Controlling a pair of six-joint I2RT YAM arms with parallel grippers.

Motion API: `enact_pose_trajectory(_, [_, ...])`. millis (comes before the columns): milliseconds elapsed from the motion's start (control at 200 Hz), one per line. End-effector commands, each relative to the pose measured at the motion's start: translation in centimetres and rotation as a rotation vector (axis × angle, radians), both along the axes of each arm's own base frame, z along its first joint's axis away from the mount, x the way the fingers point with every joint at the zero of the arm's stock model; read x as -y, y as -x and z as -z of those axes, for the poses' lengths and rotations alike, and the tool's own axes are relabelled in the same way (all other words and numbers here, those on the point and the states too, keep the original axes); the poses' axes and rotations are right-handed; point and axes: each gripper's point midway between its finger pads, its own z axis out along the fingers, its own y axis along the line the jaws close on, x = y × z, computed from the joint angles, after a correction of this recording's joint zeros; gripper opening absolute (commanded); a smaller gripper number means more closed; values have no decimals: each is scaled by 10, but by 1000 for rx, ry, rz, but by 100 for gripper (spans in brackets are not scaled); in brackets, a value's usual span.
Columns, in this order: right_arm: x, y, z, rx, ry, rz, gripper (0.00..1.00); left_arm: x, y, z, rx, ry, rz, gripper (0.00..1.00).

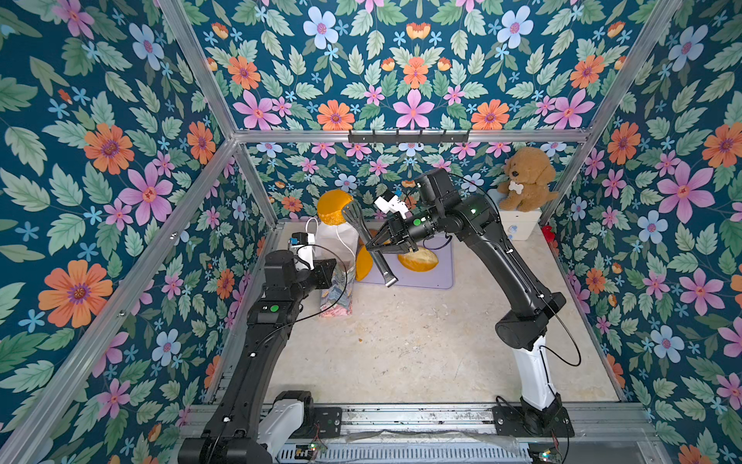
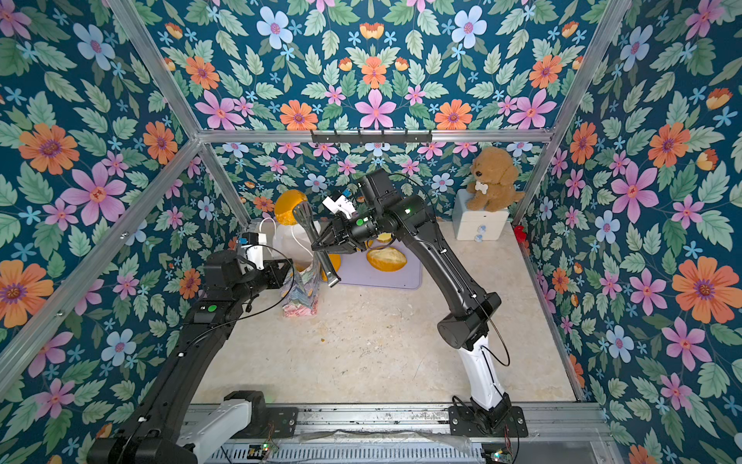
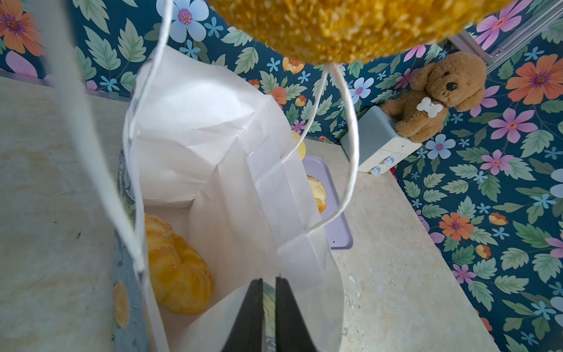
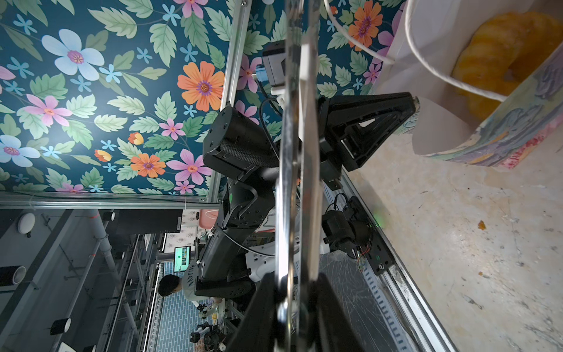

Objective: Pack bread into a paper bag
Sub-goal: Place the fake bread in the paper bag.

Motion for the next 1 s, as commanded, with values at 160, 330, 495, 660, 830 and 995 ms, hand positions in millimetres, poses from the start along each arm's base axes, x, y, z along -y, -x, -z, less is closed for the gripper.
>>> enact_pose_trajectory(160, [-2, -4, -24, 58, -74, 4, 0, 3, 0, -2, 5, 9, 16, 15])
enact_pose_trajectory(330, [4, -7, -34, 76, -95, 22, 0, 4, 1, -2, 4, 13, 24, 15])
enact_pose_trajectory(495, [5, -8, -41, 93, -109, 35, 0, 8, 0, -3, 5, 29, 44, 15])
enact_pose_trajectory(660, [5, -8, -47, 106, -128, 36, 0, 13, 0, -6, 8, 47, 69, 15])
enact_pose_trajectory(830, [3, -5, -46, 108, -126, 31, 0, 15, 3, -10, 19, 54, 82, 14])
enact_pose_trajectory(995, [-7, 1, -38, 103, -112, 15, 0, 23, 4, -12, 19, 67, 113, 14])
